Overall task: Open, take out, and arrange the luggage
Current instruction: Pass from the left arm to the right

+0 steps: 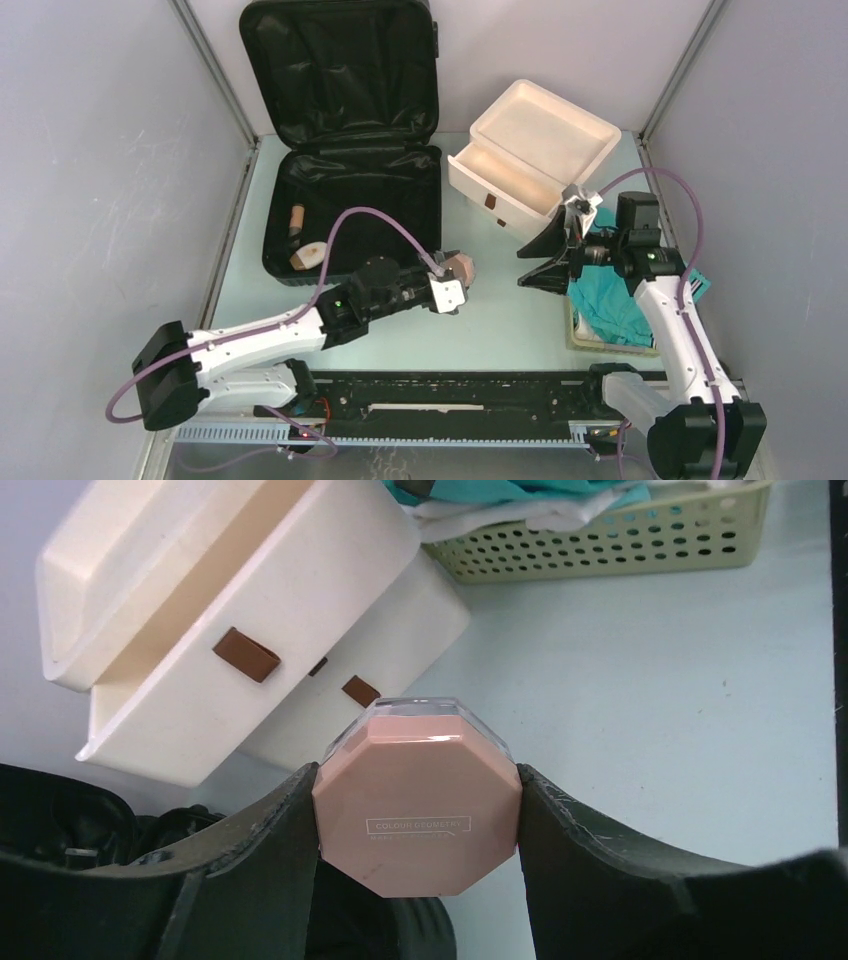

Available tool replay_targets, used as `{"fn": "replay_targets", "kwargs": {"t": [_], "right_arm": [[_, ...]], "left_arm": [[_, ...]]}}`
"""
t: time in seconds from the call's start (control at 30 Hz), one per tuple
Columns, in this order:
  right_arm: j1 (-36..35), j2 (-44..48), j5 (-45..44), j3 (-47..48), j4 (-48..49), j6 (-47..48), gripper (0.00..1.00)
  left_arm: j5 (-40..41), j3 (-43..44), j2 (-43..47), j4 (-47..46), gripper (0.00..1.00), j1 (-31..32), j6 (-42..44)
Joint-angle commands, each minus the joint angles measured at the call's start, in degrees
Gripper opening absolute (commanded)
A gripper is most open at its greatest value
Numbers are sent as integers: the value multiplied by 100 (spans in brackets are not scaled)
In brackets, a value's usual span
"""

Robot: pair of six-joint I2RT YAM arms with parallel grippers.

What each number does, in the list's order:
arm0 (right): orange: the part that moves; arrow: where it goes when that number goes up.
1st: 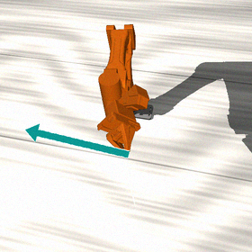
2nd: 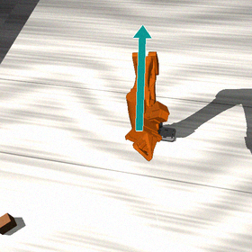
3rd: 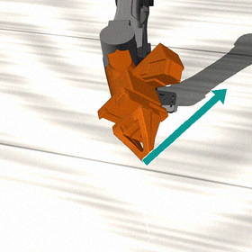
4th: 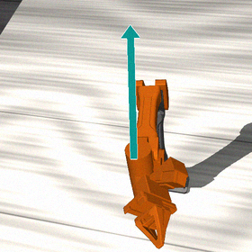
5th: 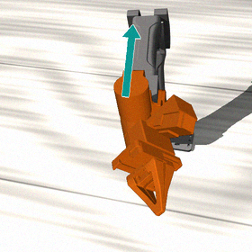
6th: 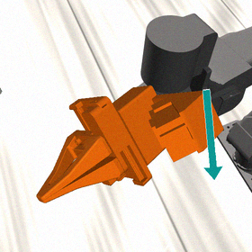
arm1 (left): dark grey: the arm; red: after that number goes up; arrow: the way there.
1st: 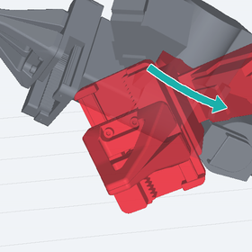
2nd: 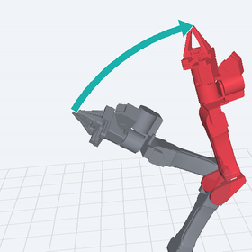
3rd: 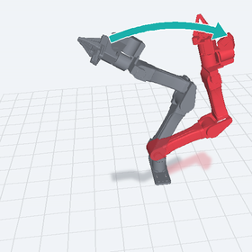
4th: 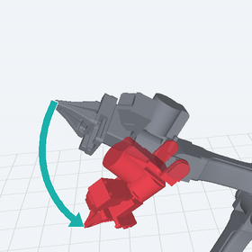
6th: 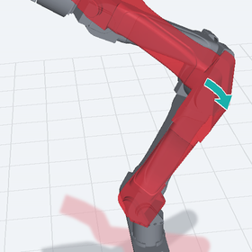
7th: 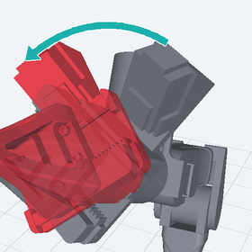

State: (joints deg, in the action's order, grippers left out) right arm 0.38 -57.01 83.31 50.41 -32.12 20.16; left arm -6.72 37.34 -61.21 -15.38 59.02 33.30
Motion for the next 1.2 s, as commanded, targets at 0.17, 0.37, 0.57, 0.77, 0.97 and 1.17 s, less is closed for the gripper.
{"fn": "replay_targets", "kwargs": {"t": [0.17,0.37,0.57,0.77,0.97,1.17], "right_arm": [[-486,-161,-362,109,460,-883,94],[-862,-358,-911,109,647,-1315,93],[-1180,-522,-1575,109,803,-1689,92],[-1329,-570,-1625,86,860,-1758,89],[-1371,-590,-1717,4,1000,-1895,83],[-1443,-638,-1811,-12,950,-1921,72]], "left_arm": [[659,569,-527,-607,0,379,54],[857,704,-667,-606,0,537,42],[857,882,-818,-602,0,654,-185],[866,1123,-1154,-607,0,818,-278],[866,1292,-1329,-599,0,889,-384],[993,1387,-1405,-447,0,924,-421]]}}
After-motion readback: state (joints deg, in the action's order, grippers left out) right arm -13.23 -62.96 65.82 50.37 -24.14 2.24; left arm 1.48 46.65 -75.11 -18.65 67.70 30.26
